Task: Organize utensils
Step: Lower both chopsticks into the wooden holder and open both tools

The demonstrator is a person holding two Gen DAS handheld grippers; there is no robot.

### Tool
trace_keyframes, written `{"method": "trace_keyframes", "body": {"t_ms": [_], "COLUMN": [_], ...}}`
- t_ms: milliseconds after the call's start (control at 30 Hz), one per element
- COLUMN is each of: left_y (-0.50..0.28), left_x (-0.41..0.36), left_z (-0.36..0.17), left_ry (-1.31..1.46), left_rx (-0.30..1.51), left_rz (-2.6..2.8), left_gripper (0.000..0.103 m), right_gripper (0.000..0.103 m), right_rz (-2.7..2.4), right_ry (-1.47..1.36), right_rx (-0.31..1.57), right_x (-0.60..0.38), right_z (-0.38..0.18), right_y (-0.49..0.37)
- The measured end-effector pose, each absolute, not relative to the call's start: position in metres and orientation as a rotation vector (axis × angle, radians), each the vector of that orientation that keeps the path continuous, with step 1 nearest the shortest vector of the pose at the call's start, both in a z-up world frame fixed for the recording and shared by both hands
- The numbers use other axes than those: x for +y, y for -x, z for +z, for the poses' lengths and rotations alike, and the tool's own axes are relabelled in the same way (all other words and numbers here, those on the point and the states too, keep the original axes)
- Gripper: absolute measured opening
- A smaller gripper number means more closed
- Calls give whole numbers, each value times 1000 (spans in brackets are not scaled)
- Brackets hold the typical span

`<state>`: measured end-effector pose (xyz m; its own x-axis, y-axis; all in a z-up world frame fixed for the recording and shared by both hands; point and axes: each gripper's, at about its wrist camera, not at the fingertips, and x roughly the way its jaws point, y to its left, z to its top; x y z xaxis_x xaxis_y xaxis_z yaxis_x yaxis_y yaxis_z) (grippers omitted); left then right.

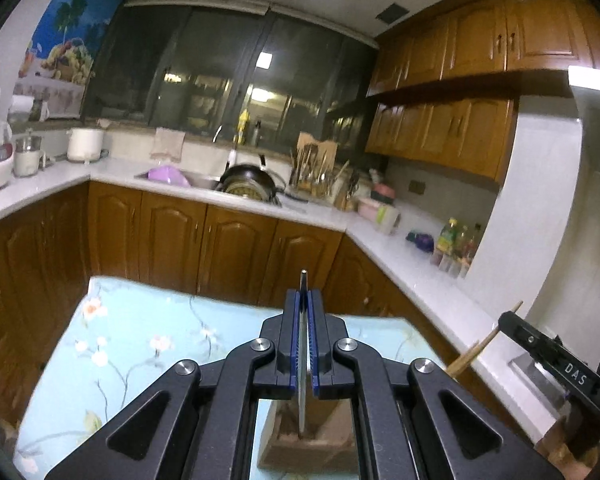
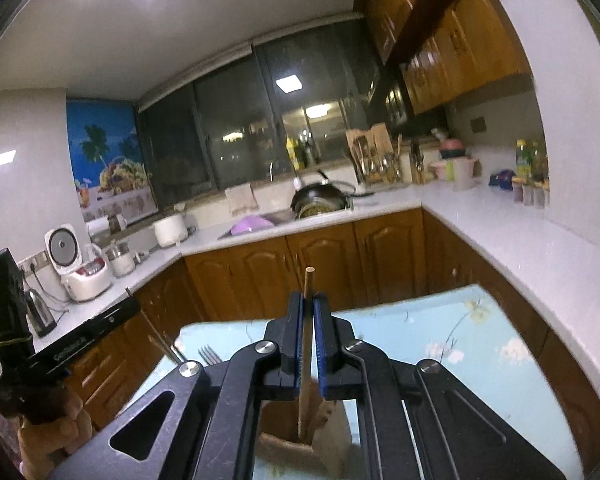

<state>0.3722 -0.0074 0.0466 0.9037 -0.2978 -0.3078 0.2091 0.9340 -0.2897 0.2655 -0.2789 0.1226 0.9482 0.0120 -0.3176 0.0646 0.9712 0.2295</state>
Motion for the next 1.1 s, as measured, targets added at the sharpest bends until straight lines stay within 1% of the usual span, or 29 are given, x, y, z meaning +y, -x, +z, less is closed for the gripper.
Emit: {"method": "trace_keyframes", "body": {"t_ms": [133, 300, 467, 667, 733, 800, 833, 867, 900, 933, 967, 1033, 1067, 1100], "left_y": [-381, -389, -391, -393, -387, -385, -385, -384, -382, -378, -373, -366, -360, -355], "left_x": [-11, -1, 10, 12, 13, 15, 15, 17, 18, 20, 23, 26, 27, 29], "left_z": [30, 34, 53, 57, 51, 48, 48, 51, 52, 55, 59, 63, 61, 61], "left_ry": [260, 263, 274, 267, 265, 262, 264, 272, 275, 276, 281, 281, 277, 275], "left_rx": [409, 437, 452, 457, 464, 496, 513, 519, 516, 513, 502, 495, 494, 495], "left_rz": [-269, -254, -252, -248, -245, -253, -258, -257, -250, -242, -236, -237, -237, -238], "left_gripper": [2, 2, 2, 2, 3, 3, 7, 16, 22, 31, 37, 39, 44, 47], "right_gripper": [5, 6, 6, 6, 8, 13, 15, 27, 46, 53, 57, 59, 69, 81], "right_rz": [-35, -41, -47, -49, -48, -47, -46, -45, -40, -37, -34, -36, -35, -34], "right_ry": [-259, -274, -290, -290, -292, -305, -310, -315, -322, -328, -335, -344, -352, -357], "right_rx": [366, 417, 426, 432, 432, 431, 428, 421, 413, 405, 390, 370, 366, 364], "right_x": [-282, -284, -287, -286, -286, -288, -288, -288, -289, -289, -289, -290, -291, -292], "right_z": [103, 86, 86, 88, 88, 88, 88, 90, 90, 91, 93, 98, 99, 100], "right_y": [-268, -269, -268, -269, -270, -270, -268, -266, -263, -260, -255, -246, -242, -239]}}
